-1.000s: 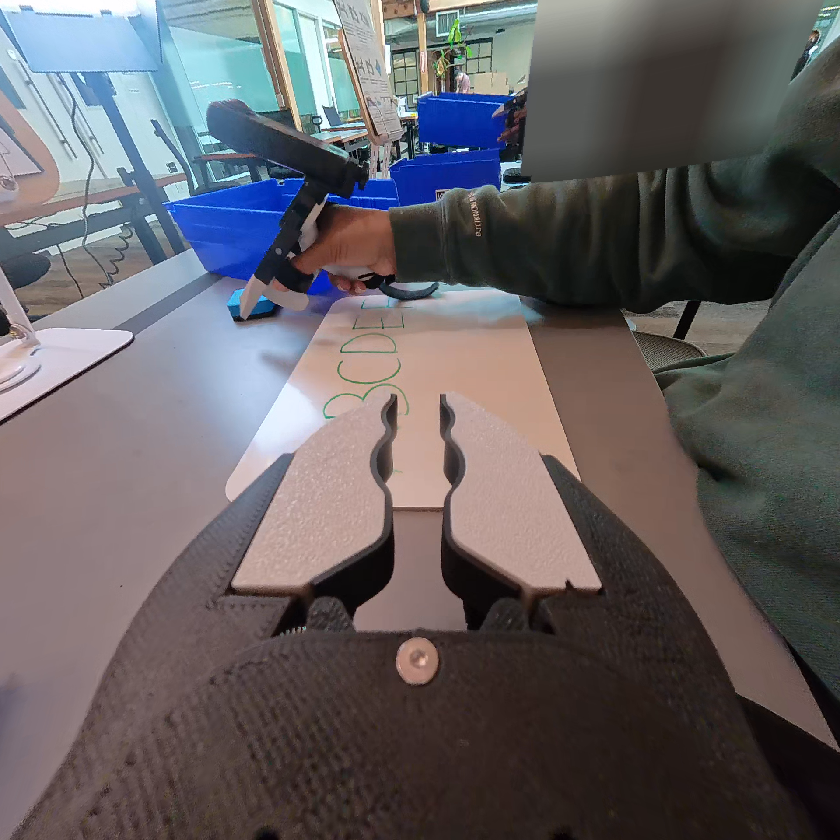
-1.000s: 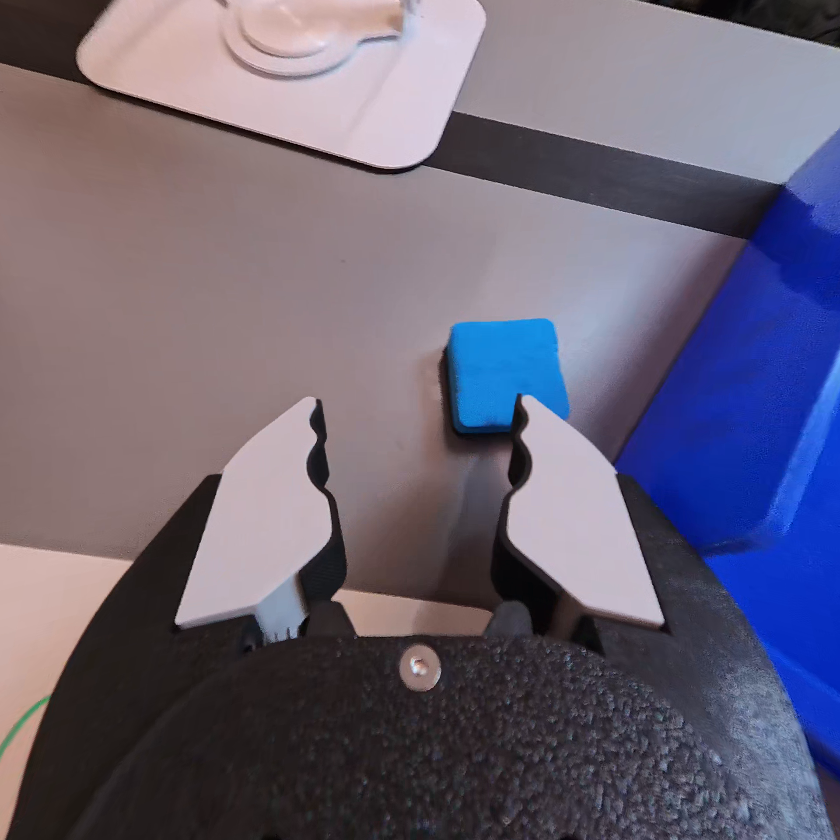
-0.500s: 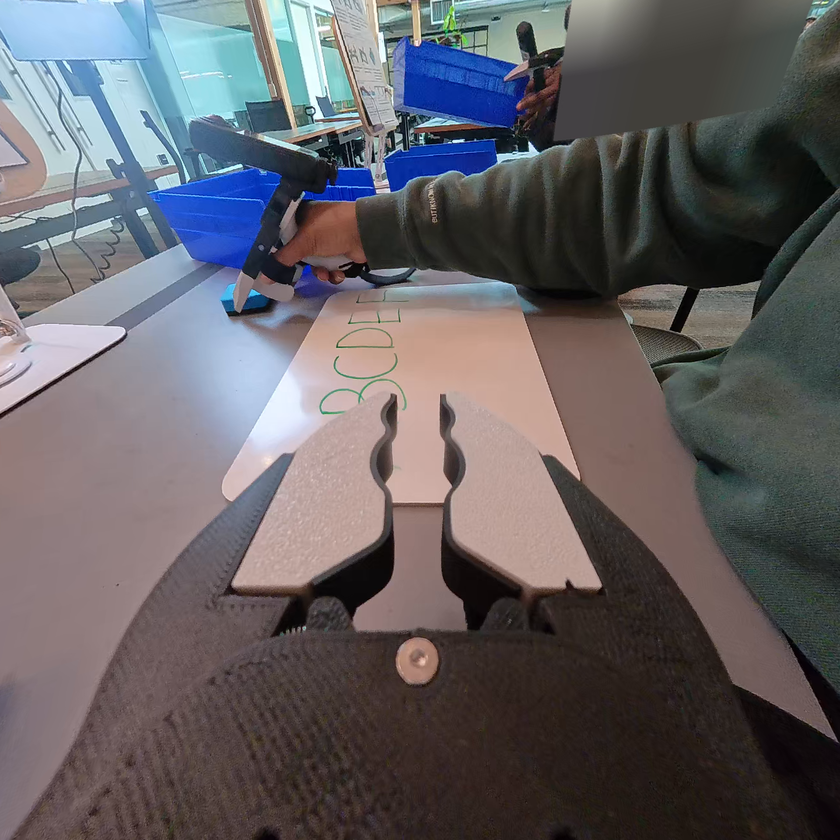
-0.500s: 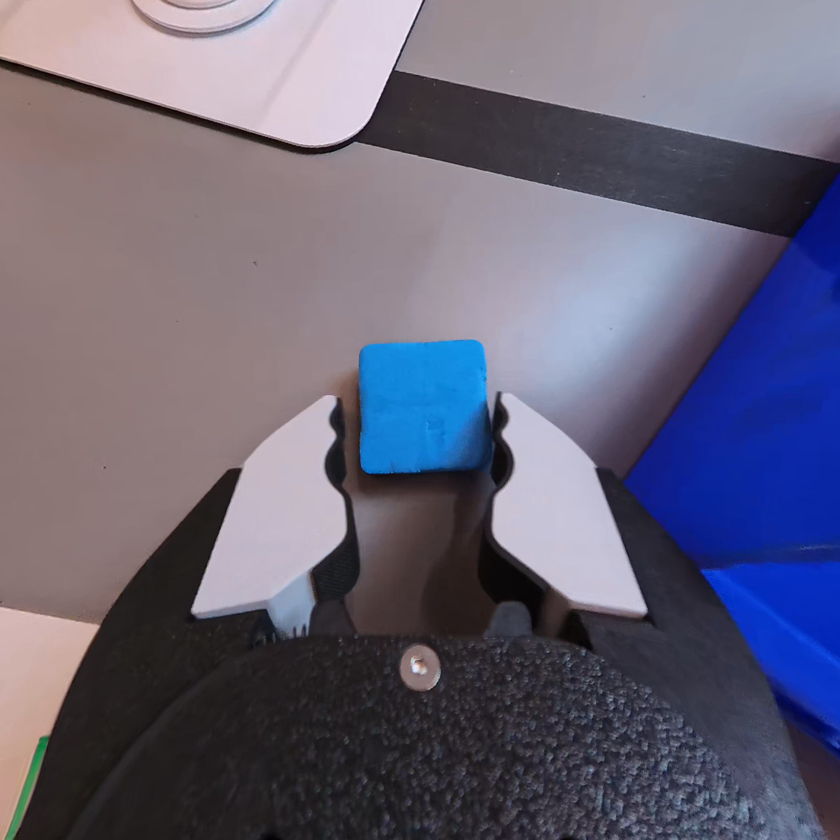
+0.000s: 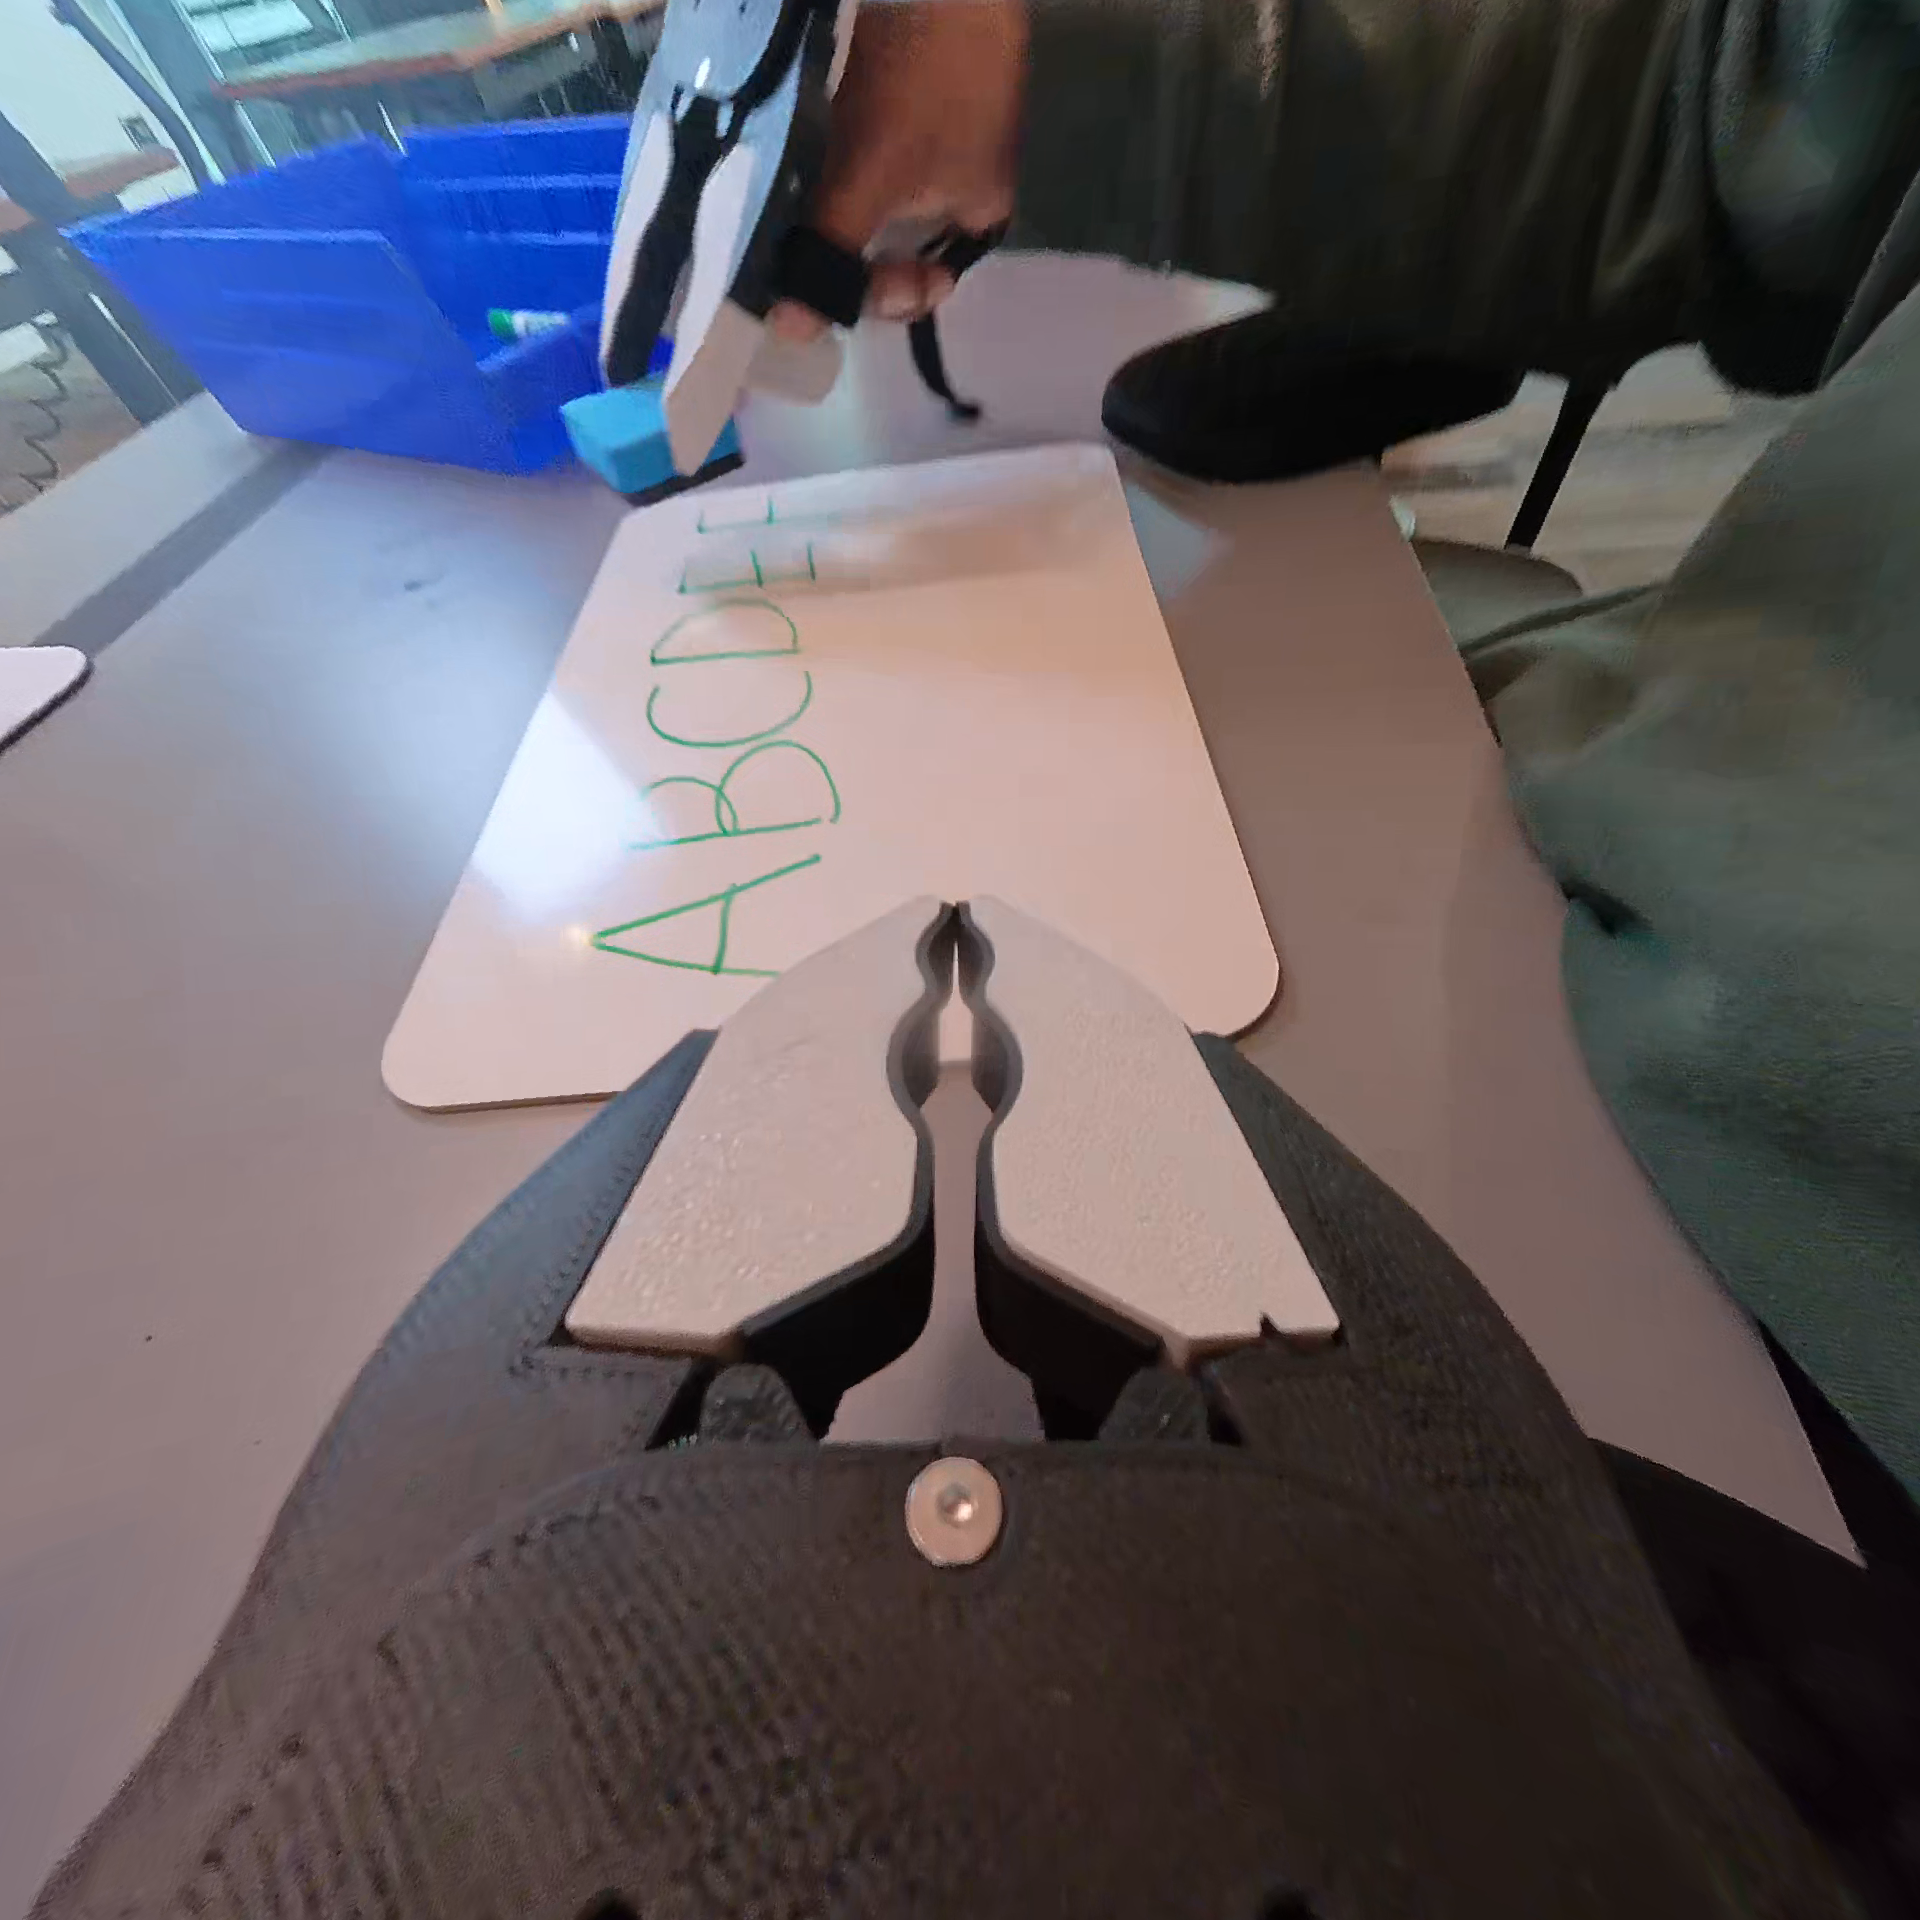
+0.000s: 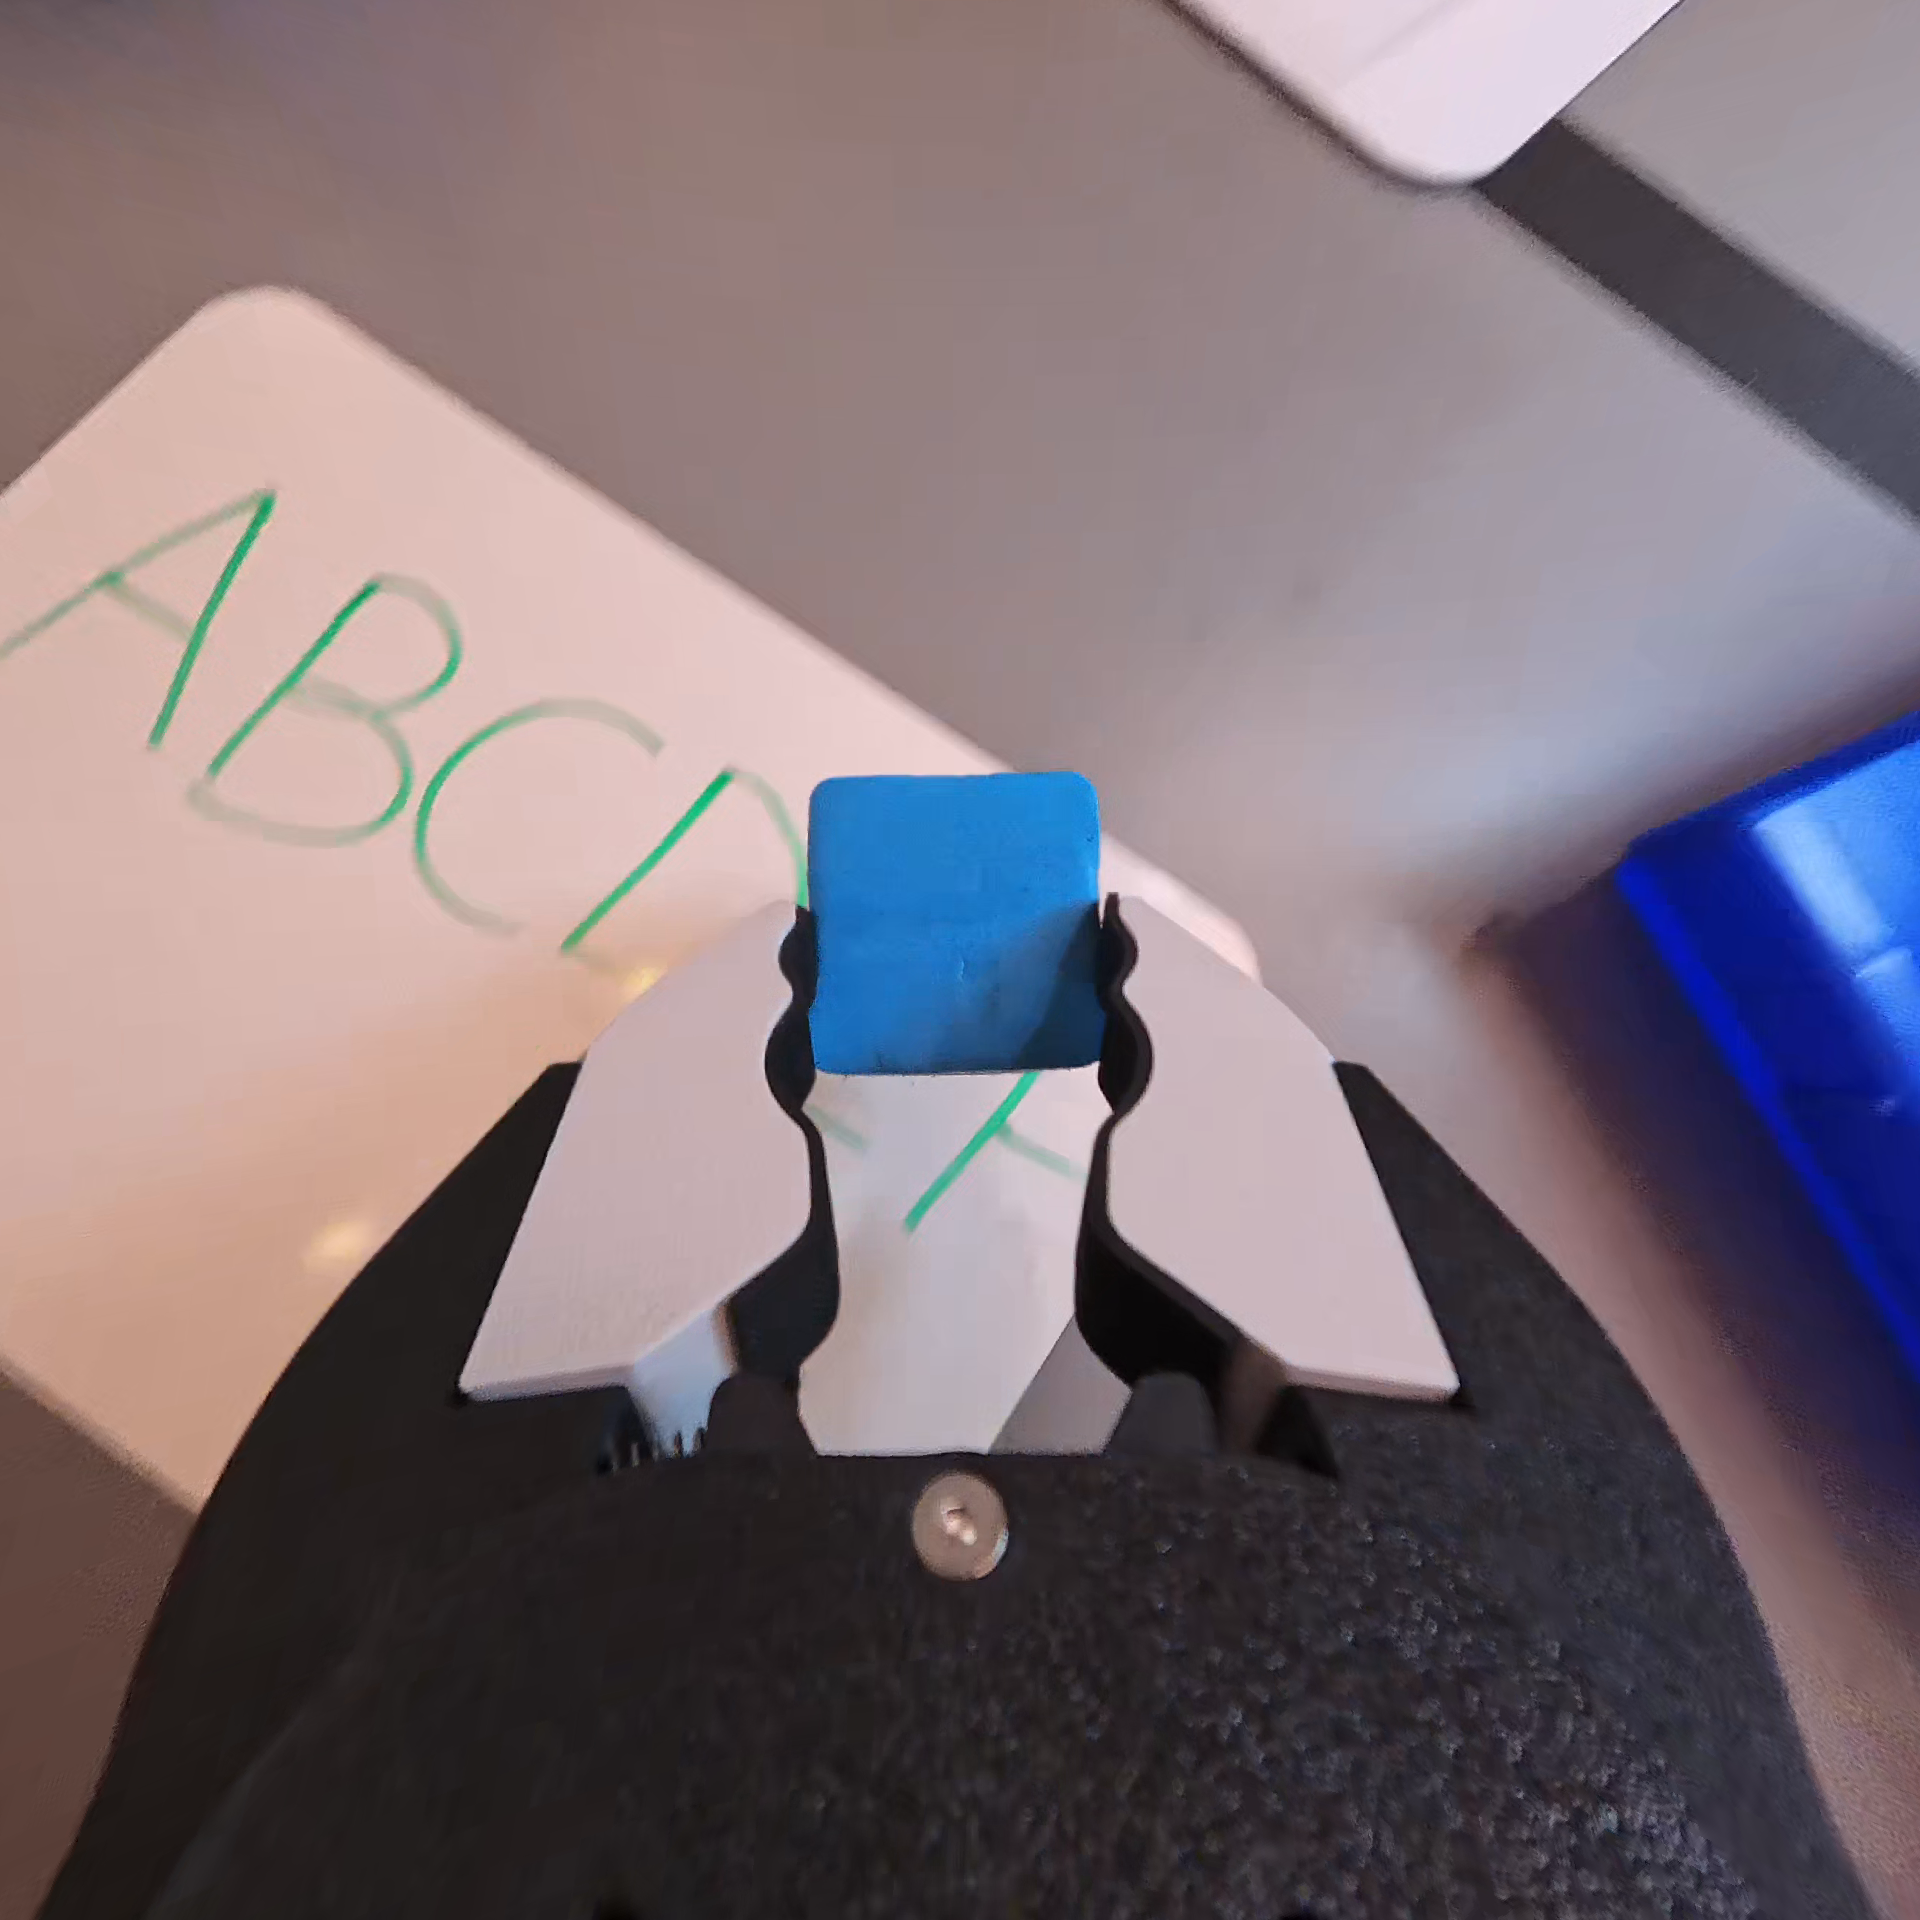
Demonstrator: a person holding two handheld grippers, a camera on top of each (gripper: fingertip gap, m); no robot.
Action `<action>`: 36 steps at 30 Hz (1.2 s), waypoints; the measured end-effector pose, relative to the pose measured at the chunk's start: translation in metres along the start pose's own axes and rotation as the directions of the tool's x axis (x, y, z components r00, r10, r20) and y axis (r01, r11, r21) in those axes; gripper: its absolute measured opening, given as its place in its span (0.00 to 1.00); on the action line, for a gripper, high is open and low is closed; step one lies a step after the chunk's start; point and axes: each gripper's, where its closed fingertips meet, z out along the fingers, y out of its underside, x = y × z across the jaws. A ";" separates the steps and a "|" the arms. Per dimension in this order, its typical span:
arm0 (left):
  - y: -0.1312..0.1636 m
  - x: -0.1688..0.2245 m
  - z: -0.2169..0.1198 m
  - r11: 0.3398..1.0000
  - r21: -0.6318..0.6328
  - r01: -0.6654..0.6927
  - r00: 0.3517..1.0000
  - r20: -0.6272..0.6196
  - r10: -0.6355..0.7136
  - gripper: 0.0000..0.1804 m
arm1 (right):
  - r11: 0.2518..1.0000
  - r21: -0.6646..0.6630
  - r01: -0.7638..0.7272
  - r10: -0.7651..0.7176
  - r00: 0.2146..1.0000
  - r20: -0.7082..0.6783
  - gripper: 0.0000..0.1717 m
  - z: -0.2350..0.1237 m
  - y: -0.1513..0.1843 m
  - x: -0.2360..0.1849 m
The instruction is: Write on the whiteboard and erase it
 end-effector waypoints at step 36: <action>0.032 0.030 0.065 0.843 -0.472 -0.257 0.961 -0.218 0.171 0.00 | 0.986 -0.147 0.084 -0.074 0.995 0.072 0.29 0.000 0.050 -0.057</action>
